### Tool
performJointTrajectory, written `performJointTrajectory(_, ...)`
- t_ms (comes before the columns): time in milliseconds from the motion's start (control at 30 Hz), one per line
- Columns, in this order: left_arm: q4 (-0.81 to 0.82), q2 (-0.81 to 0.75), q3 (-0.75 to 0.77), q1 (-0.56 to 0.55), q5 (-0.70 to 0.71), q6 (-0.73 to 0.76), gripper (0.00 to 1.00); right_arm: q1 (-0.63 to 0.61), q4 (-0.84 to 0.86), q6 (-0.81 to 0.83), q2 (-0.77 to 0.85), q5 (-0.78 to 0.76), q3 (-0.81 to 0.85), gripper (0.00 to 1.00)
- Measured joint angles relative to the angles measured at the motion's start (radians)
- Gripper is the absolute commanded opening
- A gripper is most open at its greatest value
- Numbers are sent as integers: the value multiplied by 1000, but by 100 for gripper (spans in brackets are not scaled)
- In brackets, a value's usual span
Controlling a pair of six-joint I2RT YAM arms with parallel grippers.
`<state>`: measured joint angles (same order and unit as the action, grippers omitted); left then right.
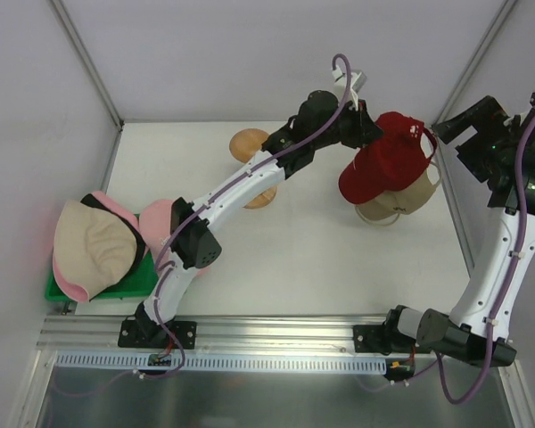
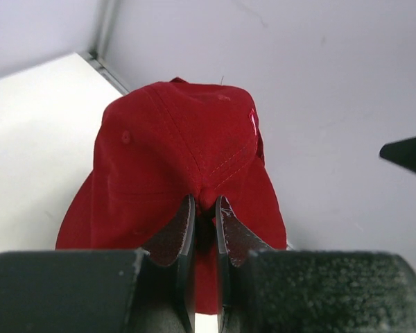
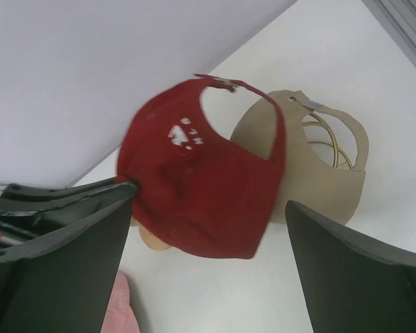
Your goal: Stack the hats
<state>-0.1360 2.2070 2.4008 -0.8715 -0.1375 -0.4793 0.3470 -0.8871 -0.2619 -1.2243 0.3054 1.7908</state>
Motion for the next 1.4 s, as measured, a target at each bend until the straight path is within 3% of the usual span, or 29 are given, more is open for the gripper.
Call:
performJointTrajectory(333,146,132,0,0,-197,-43,0,3,8,2,-11,-10,-98,99)
performJointTrajectory(600,193,165,-41,0,-171,-69,0,3,9,10,-78,-60,-135,100)
performJointTrajectory(800,317,159,-220,0,-87,-127,0,3,11,20,-113,-124,-144,98)
performJointTrajectory(967,353,159,-245,0,-70,-151,1,3,14,26,-142,-167,-185,95)
performJointTrajectory(1400,386,159,-257,0,-89,-153,20,43,58,35,-274,-205,-264,86)
